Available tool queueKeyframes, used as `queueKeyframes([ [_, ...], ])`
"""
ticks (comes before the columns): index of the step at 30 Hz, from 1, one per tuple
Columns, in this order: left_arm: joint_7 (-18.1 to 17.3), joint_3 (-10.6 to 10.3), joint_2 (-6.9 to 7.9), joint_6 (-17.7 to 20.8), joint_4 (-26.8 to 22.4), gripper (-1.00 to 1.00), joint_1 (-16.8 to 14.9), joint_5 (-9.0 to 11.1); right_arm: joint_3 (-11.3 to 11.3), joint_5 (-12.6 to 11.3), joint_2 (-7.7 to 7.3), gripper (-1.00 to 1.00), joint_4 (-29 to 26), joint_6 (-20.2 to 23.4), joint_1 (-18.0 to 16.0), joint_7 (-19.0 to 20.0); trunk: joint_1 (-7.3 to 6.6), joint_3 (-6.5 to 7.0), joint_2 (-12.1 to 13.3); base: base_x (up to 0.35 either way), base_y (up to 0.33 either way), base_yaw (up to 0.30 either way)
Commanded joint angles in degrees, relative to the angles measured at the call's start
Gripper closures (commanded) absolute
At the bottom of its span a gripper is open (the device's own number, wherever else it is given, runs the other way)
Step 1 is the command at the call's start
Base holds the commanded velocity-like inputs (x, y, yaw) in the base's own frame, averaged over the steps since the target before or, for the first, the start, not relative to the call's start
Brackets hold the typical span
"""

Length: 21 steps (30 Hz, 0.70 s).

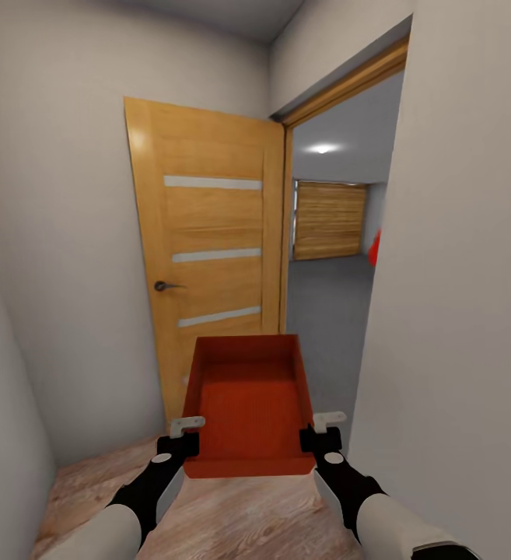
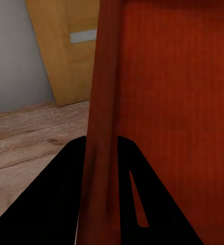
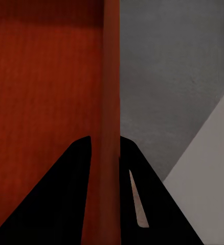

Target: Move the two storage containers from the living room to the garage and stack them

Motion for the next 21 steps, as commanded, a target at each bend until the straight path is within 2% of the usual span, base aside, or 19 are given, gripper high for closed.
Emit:
queueKeyframes([
  [1, 0.8, 0.9, 2.32, -2.1, -0.2, 1.0, -0.1, -0.8, -0.8, -0.1, -0.27, 1.0, 0.2, -0.1, -0.1, -0.5, 0.03, -0.09, -0.1, 0.247, 0.221, -0.24],
  [11, 0.8, 0.9, 2.32, -2.0, -0.2, 1.0, -0.1, -0.8, -0.7, -0.1, -0.27, 1.0, 0.2, -0.2, 0.0, -0.5, 0.03, -0.09, -0.1, 0.247, 0.231, -0.235],
  [21, 0.7, 0.9, 2.32, -2.0, -0.2, 1.0, -0.1, -0.8, -0.8, -0.1, -0.23, 1.0, 0.2, -0.2, 0.0, -0.5, 0.03, -0.09, -0.1, 0.245, 0.238, -0.06],
])
